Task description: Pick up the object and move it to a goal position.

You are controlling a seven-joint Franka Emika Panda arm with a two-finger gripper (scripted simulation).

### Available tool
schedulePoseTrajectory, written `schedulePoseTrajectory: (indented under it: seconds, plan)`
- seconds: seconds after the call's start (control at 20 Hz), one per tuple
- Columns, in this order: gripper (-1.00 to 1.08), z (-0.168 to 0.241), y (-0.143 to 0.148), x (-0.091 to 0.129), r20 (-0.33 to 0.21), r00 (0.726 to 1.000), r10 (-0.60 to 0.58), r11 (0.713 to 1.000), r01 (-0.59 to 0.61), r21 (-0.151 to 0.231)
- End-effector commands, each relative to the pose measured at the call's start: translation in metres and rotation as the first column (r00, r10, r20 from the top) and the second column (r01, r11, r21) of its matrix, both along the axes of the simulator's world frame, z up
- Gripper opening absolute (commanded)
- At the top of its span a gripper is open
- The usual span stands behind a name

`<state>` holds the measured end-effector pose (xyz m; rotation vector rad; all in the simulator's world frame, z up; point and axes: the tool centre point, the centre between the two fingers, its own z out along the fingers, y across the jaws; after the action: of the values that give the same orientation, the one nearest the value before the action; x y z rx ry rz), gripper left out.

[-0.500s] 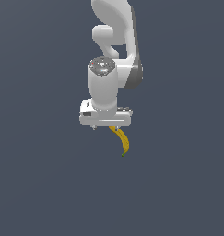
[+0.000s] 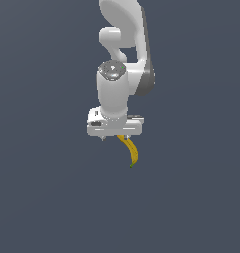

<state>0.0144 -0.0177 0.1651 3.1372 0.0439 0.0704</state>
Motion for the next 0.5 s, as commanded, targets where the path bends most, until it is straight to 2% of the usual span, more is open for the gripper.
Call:
schedulePoseTrajectory:
  seconds: [0.0, 0.45]
  plan:
    - [1.00, 0.001, 0.002, 0.002, 0.005, 1.000, 0.012, 1.000, -0.012, 0.000]
    - [1.00, -0.015, 0.011, -0.003, -0.004, 0.998, 0.062, 0.998, -0.062, -0.003]
